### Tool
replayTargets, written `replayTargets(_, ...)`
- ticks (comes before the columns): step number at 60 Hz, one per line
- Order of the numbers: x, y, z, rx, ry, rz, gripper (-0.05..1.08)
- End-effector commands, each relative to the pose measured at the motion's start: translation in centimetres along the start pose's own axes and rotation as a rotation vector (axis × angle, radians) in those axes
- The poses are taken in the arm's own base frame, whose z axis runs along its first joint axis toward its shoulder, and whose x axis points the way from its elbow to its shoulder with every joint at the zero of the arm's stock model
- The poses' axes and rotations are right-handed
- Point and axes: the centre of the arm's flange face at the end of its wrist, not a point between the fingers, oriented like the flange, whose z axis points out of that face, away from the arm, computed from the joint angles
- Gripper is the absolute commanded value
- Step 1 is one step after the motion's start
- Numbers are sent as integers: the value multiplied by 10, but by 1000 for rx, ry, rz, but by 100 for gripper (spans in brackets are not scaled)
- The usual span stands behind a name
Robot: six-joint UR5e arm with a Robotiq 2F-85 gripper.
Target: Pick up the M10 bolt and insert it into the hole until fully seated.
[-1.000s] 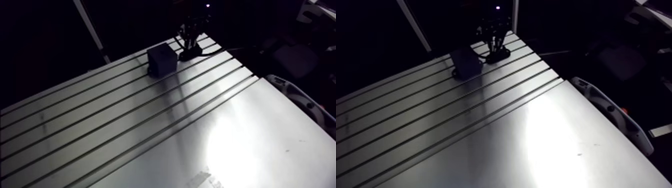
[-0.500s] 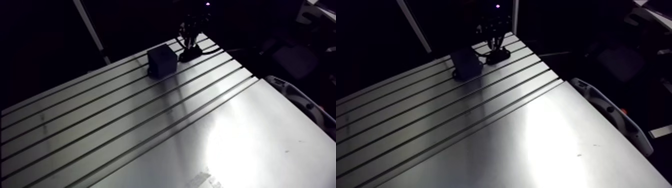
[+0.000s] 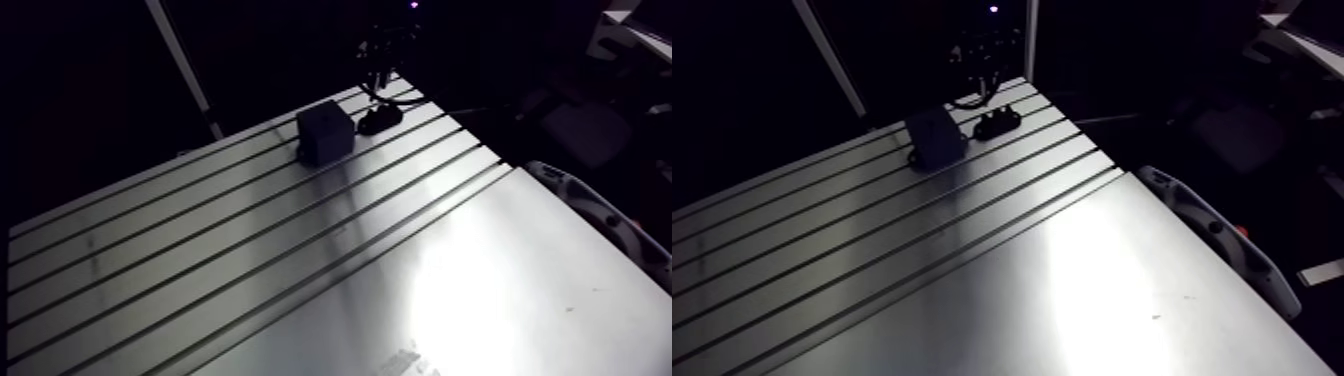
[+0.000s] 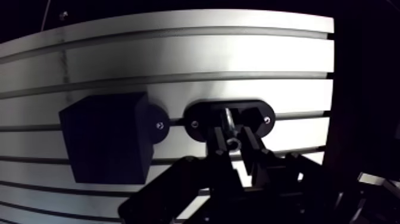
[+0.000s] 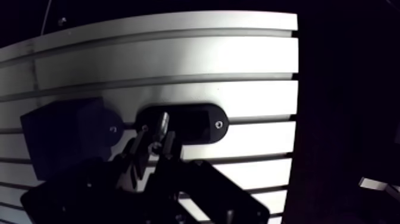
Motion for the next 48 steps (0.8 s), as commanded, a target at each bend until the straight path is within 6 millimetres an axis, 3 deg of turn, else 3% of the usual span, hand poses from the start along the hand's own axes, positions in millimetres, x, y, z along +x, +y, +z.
replayTargets(1, 0, -2, -29, -21, 42, 10, 99)
replayTargets(7, 1, -6, -53, -26, 82, 35, 107)
replayTargets(14, 5, -8, -67, -12, 102, 63, 108)
replayTargets(28, 12, -19, -102, 54, -48, 158, 108)
replayTargets(33, 27, -45, -113, 58, -118, 138, 108)
replayTargets(41, 40, -65, -123, 42, -175, 137, 108)
replayTargets(48, 55, -87, -119, 29, -238, 125, 108)
